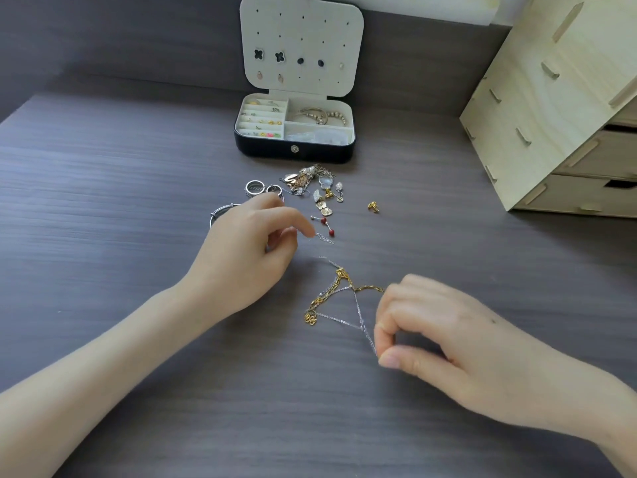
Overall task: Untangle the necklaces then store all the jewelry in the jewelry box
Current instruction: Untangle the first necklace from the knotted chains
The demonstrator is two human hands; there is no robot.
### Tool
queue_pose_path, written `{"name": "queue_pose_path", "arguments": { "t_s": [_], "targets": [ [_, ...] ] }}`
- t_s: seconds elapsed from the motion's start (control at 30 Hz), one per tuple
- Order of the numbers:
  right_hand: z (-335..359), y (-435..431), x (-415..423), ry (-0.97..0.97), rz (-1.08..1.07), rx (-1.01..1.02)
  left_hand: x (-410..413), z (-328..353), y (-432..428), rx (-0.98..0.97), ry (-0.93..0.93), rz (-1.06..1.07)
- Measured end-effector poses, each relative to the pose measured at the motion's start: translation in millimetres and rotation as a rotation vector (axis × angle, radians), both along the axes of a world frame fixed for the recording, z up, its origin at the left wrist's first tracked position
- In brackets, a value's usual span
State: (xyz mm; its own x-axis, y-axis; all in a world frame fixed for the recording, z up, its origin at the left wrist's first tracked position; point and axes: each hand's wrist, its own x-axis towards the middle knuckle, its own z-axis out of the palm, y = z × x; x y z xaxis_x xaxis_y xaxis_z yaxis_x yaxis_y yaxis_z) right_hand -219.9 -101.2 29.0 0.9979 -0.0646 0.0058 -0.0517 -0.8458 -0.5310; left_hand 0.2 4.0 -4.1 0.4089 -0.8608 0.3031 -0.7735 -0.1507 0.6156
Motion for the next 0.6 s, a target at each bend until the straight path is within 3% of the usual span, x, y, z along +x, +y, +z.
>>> {"name": "queue_pose_path", "arguments": {
  "t_s": [0.17, 0.33, 0.43, 0.6],
  "targets": [
    [-4, 4, -4, 0.179, 0.087, 0.111, -2, 2, 12, 0.022, -0.027, 0.028],
    [-5, -4, 2, -0.009, -0.117, 0.029, -1, -1, 21, 0.043, -0.079, 0.051],
    [-12, -8, 8, -0.11, -0.281, -0.115, -4, 0, 26, 0.006, -0.235, 0.072],
    [-20, -5, 17, -0.159, -0.358, -0.133, -19, 4, 38, -0.053, -0.372, -0.245]
  ]
}}
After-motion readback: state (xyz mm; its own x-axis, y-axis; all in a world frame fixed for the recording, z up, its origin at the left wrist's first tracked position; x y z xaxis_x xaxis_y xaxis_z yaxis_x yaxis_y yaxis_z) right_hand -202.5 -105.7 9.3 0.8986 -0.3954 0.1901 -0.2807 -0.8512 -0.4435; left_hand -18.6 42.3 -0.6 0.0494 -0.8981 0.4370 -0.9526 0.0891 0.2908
